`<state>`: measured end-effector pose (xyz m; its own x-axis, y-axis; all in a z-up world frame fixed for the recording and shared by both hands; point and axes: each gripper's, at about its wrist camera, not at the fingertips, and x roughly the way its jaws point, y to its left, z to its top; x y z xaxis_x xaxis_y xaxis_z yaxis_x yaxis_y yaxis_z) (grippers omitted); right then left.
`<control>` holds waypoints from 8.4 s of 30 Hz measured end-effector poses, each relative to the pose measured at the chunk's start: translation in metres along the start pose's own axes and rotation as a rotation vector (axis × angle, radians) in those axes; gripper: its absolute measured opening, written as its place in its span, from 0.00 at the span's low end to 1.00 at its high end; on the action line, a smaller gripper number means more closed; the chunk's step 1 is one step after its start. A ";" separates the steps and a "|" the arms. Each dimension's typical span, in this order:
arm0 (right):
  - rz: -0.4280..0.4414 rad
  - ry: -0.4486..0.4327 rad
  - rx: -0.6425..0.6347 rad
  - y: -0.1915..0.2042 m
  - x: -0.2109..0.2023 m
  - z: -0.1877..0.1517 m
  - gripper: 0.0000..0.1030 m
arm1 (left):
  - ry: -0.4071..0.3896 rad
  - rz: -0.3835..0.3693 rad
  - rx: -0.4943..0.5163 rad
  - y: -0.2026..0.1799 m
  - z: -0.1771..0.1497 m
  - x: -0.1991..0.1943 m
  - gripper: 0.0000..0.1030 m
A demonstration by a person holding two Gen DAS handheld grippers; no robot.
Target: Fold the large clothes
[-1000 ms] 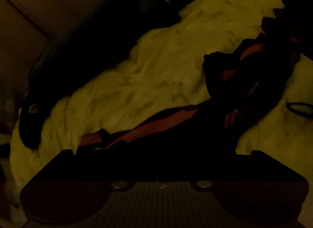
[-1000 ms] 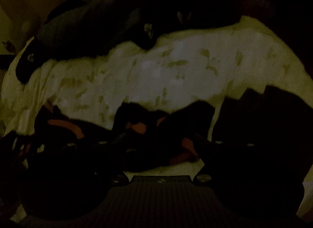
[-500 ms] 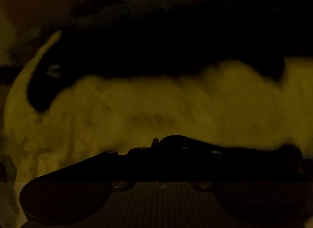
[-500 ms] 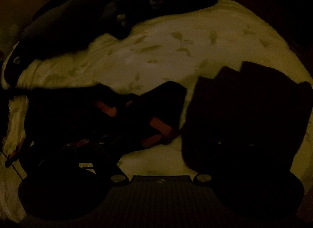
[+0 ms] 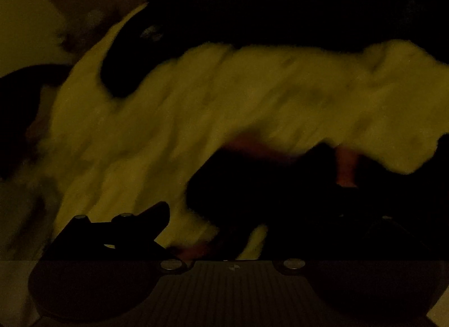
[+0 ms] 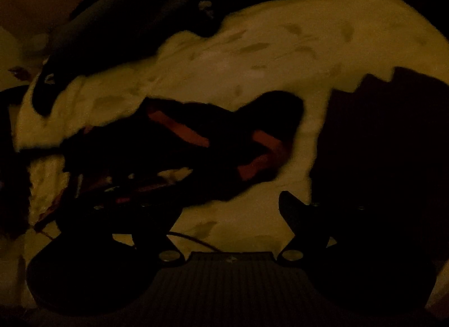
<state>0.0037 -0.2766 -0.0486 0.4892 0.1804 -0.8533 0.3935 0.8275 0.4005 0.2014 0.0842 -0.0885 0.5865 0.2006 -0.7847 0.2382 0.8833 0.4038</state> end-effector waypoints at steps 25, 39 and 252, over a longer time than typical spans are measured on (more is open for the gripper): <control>-0.103 0.228 -0.582 0.107 0.173 0.052 0.04 | -0.034 -0.260 -0.047 0.014 -0.013 -0.029 0.61; -0.213 -0.220 -0.274 0.052 0.045 0.181 0.47 | -0.106 -0.219 -0.182 -0.027 0.126 -0.030 1.00; -0.289 -0.067 0.057 -0.015 0.074 0.101 0.08 | 0.039 -0.345 -0.142 0.013 -0.009 0.046 0.98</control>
<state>0.1127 -0.3297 -0.0836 0.3998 -0.0955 -0.9116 0.5660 0.8080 0.1636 0.2248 0.1084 -0.1238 0.4598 -0.1060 -0.8817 0.3059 0.9510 0.0452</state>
